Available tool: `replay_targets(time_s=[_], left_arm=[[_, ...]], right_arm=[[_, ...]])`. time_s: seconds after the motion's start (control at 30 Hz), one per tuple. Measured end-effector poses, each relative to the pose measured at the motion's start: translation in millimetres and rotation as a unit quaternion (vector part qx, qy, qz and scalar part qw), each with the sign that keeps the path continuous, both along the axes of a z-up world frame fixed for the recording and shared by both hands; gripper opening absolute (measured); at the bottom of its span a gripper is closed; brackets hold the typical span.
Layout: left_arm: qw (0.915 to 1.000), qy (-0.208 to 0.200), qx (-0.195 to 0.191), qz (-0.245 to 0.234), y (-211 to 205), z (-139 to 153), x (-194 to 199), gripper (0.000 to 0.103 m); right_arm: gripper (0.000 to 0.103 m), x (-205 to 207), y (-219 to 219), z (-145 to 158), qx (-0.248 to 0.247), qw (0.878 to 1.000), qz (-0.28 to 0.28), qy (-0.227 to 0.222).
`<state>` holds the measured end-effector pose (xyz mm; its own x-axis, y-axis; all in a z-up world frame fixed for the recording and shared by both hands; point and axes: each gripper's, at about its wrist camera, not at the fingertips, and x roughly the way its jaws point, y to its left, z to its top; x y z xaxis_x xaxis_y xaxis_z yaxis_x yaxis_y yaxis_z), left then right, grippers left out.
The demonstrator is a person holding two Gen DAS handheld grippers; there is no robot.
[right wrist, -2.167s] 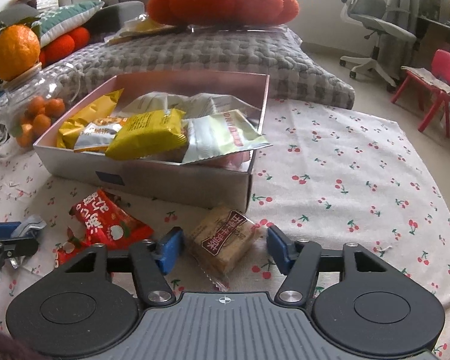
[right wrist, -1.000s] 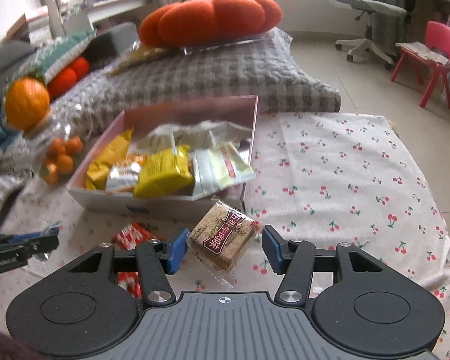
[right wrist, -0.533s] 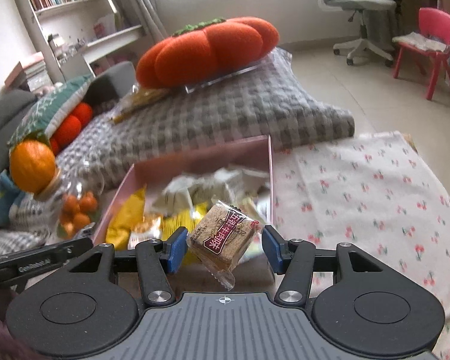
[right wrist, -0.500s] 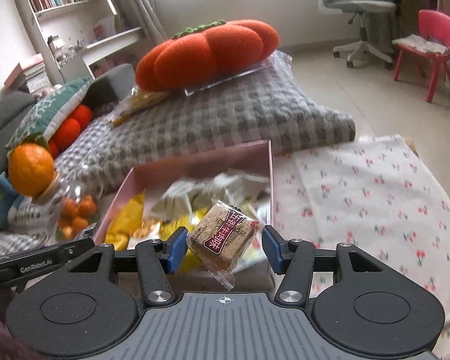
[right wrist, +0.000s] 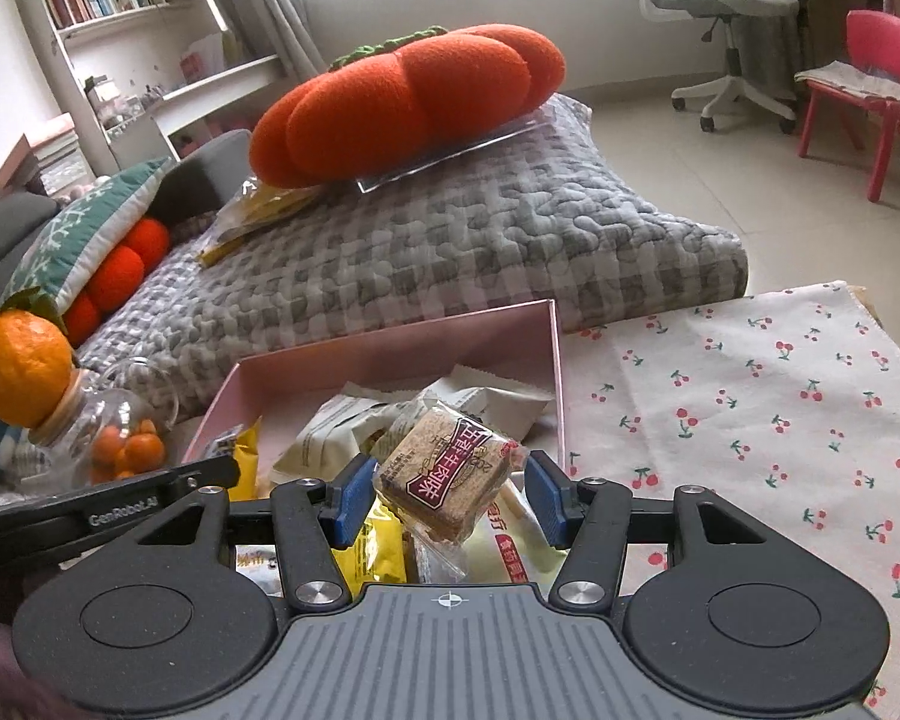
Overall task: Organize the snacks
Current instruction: 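Carry both held snacks into the pink box and open both grippers, then withdraw both grippers from the box toward the red-and-white candy wrappers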
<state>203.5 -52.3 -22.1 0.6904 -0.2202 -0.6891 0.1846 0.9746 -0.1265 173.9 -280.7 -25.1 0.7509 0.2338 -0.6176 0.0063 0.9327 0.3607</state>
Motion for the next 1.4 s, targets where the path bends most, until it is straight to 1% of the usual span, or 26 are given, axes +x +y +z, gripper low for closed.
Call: replay_targets(time_s=[0.1,0.17,0.2,0.23,0.27,0.33,0.4,0.5,0.57,0.63,0.77,0.83,0.9,1.0,1.13,1.33,1.4], left_arm=[[0.9999,0.000,0.000,-0.013,-2,-1,1,0.025],[0.9997,-0.004,0.000,-0.023,-4,1,1,0.028],[0.9996,-0.006,0.001,-0.026,-5,1,0,0.034],[0.9995,-0.009,0.004,-0.029,-5,2,-1,0.044],[0.9994,-0.013,0.008,-0.030,-6,3,-3,0.048],[0.9991,-0.023,0.015,-0.033,-8,6,-7,0.061],[0.9987,-0.028,0.020,-0.037,-8,8,-10,0.068],[0.9988,-0.027,0.016,-0.038,-6,12,-14,0.075],[0.9989,-0.026,0.015,-0.037,-5,14,-18,0.078],[0.9990,-0.028,0.018,-0.031,-3,16,-22,0.084],[0.9992,-0.030,0.016,-0.021,3,23,-33,0.091],[0.9994,-0.026,0.017,-0.015,5,26,-40,0.095],[0.9996,-0.019,0.021,-0.009,8,28,-47,0.096],[0.9995,-0.010,0.030,-0.002,12,30,-59,0.099],[0.9990,-0.001,0.044,0.007,18,33,-73,0.101],[0.9990,0.014,0.039,0.014,28,35,-93,0.102],[0.9988,0.016,0.044,0.014,28,35,-100,0.103]], right_arm=[[0.056,2,2,0,0.007,1.000,0.001,-0.001],[0.056,3,3,1,0.015,1.000,0.001,-0.002],[0.058,3,3,2,0.019,1.000,0.002,-0.002],[0.063,2,3,2,0.023,1.000,0.002,-0.001],[0.065,2,3,3,0.026,1.000,0.002,-0.002],[0.070,0,4,5,0.026,1.000,0.002,-0.003],[0.075,-1,4,6,0.023,1.000,0.002,-0.003],[0.082,-5,4,10,0.022,1.000,-0.002,-0.002],[0.084,-8,3,14,0.022,1.000,-0.002,-0.002],[0.085,-11,3,18,0.021,1.000,-0.001,-0.002],[0.088,-20,4,27,0.018,1.000,0.001,-0.002],[0.094,-26,5,32,0.016,1.000,0.002,-0.001],[0.097,-34,6,36,0.010,1.000,0.000,0.000],[0.097,-45,8,40,-0.001,1.000,0.004,0.005],[0.097,-60,10,45,-0.013,1.000,0.010,0.010],[0.097,-83,16,49,-0.023,0.999,0.018,0.021],[0.097,-90,20,49,-0.032,0.999,0.022,0.025]])
